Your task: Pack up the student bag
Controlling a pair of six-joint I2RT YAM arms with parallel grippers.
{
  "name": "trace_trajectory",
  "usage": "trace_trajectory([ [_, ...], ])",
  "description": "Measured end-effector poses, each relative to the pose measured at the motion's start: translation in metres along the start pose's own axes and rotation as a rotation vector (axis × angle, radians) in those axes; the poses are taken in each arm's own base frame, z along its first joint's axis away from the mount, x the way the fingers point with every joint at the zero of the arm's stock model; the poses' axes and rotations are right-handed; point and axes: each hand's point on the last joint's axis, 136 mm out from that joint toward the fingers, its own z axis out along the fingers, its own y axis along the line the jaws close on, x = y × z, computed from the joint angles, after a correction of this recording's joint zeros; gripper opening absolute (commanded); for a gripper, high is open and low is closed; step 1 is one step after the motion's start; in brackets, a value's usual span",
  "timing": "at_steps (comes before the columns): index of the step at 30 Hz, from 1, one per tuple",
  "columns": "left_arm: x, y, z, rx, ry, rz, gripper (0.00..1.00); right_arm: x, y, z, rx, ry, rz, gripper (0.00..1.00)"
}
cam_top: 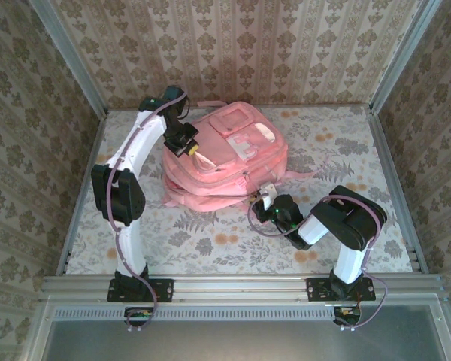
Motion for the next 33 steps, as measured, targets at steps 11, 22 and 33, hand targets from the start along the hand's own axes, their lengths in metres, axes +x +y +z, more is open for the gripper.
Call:
trace_trajectory([
  [11,-0.001,-0.002,-0.001,0.015,0.008,-0.007,0.0,0.005,0.002,-0.011,-0.016,-0.019,0.021,0.07],
  [22,0.001,-0.003,-0.001,0.041,0.008,-0.009,0.0,0.01,0.004,-0.008,-0.023,-0.025,-0.019,0.52],
  [33,0.001,-0.006,-0.001,0.066,0.017,-0.022,0.0,-0.007,-0.003,0.009,0.032,-0.074,-0.049,0.46],
])
